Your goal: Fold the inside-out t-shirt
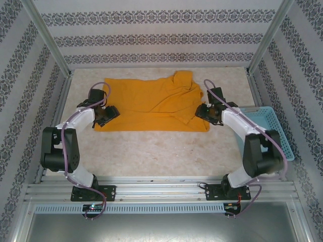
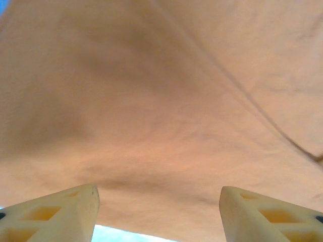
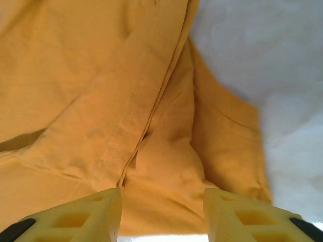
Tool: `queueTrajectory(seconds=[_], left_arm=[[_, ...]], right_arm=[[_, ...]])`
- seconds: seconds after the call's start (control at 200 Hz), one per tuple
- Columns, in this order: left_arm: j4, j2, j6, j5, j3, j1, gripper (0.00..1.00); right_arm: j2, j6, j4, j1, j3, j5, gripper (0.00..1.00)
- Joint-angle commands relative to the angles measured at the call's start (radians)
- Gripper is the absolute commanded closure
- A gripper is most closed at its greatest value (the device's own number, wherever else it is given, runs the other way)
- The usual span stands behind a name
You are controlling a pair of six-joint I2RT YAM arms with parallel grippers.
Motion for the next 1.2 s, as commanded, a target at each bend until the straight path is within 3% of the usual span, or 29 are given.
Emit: queueTrajectory(seconds=[0.0,0.21,0.51,0.789,0.914,0.994,1.194], left_arm=[[0.019,0.061,0.027,0.021,0.022,-0.013,0.35],[0.054,0.138,0.018,0.045,-0.024,-0.011,0.35],[0.144,0.005,-0.063,0.071,-0.286,-0.02,0.35],[0.156,-0.223,-0.226,0.011,-0.482,-0.204,0.35],[0.02,-0.384,-0.226,-0.094,-0.41,-0.224,0.32],[-0.049,-0.406,-0.163,-0.177,-0.292,-0.195,0.27],[-0.097,-0.126,-0.02,-0.191,0.081,-0.054,0.27]], right_arm=[[0.085,0.063,0.073,-0.005,-0.003,-0.091,0.53],[0.142,0.134,0.087,-0.09,-0.081,-0.089,0.52],[-0.007,0.193,0.014,-0.099,-0.206,0.023,0.54],[-0.276,0.202,-0.074,-0.131,-0.356,0.101,0.55],[-0.338,0.106,-0.108,-0.131,-0.271,0.078,0.53],[-0.321,0.04,-0.121,-0.114,-0.155,0.073,0.51],[-0.101,-0.06,-0.113,-0.097,0.16,-0.04,0.45]])
